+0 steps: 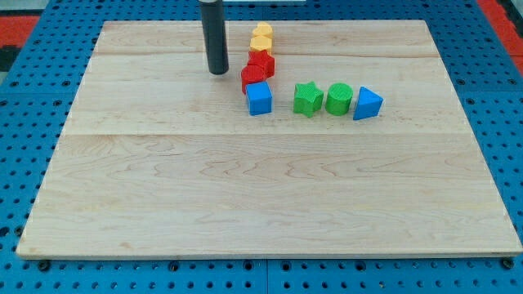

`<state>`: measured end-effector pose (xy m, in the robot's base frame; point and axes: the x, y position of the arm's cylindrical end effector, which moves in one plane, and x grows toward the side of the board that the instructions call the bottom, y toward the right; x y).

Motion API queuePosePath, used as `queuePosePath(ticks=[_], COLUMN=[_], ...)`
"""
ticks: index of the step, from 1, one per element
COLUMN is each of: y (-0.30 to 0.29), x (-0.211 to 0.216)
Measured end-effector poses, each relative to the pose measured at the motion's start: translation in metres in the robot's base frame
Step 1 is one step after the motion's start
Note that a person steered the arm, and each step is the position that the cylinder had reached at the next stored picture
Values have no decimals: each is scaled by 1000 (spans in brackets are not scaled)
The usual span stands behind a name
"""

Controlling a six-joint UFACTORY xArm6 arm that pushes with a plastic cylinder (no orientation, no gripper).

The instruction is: Slightly touch on the top of the yellow heart

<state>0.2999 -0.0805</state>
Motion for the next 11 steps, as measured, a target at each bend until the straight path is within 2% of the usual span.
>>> queuePosePath(ticks=[2,3,6,7,9,11], y=[-10,-14,1,27,138,150], x=[-77,-85,-92,-107,-107,-72])
